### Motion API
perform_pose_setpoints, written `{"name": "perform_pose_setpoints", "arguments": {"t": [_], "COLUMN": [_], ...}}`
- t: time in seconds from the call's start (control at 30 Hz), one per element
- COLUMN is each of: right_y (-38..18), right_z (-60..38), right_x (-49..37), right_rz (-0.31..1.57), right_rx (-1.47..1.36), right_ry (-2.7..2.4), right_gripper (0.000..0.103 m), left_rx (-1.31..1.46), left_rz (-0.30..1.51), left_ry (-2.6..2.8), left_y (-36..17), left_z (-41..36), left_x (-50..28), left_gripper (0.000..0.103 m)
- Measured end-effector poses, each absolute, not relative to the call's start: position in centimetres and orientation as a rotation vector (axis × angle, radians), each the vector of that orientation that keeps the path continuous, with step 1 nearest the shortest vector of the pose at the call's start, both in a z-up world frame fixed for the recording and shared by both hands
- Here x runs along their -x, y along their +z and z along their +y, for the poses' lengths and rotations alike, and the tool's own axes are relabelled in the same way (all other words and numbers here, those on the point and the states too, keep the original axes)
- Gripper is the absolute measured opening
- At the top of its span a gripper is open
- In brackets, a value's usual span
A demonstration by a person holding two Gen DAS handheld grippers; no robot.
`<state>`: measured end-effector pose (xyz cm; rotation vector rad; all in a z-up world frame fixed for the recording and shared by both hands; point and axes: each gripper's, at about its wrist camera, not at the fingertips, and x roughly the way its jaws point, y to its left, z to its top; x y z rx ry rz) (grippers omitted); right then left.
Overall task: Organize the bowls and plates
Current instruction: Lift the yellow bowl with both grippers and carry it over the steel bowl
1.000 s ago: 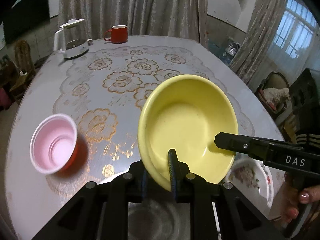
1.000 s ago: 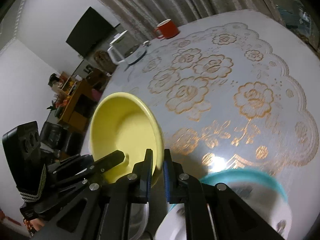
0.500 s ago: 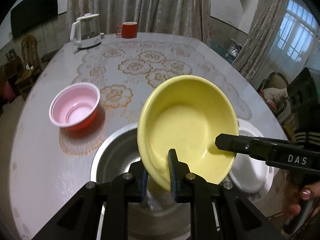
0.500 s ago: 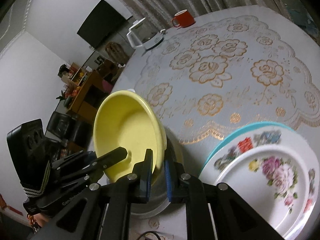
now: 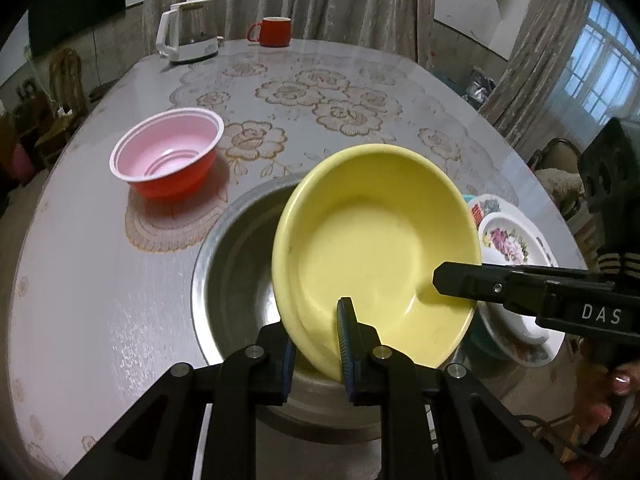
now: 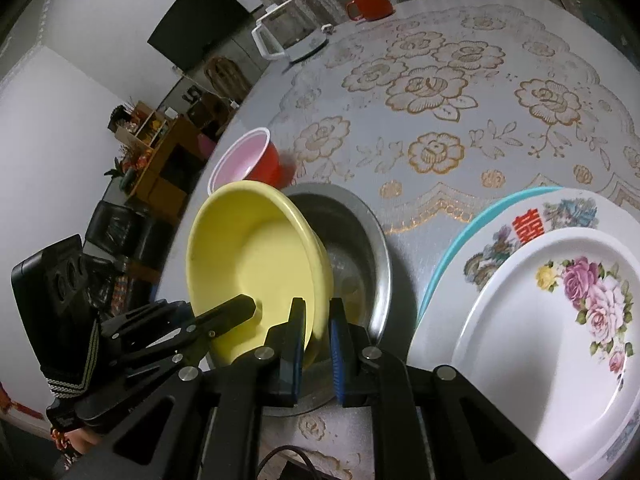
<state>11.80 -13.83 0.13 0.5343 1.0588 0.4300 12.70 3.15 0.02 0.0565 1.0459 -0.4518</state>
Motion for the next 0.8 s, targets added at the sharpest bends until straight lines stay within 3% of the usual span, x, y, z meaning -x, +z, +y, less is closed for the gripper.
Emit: {"name": "perform_pose_setpoints", "arguments": {"t": [0.8], "right_y": [-0.2], "right_z": [-11.0], "right_x": [-12.9], "right_rz": [1.183], "right_rx": [-0.341], "right_ry": [0.434], "right_gripper": [0.017], "left_rx": [-0.114], "left_rz": [1.056], "left_ry": [-0.420], "left_y": [-1.4], "left_z": [3.6], "left_x": [-12.4], "left_gripper": [0.020]}}
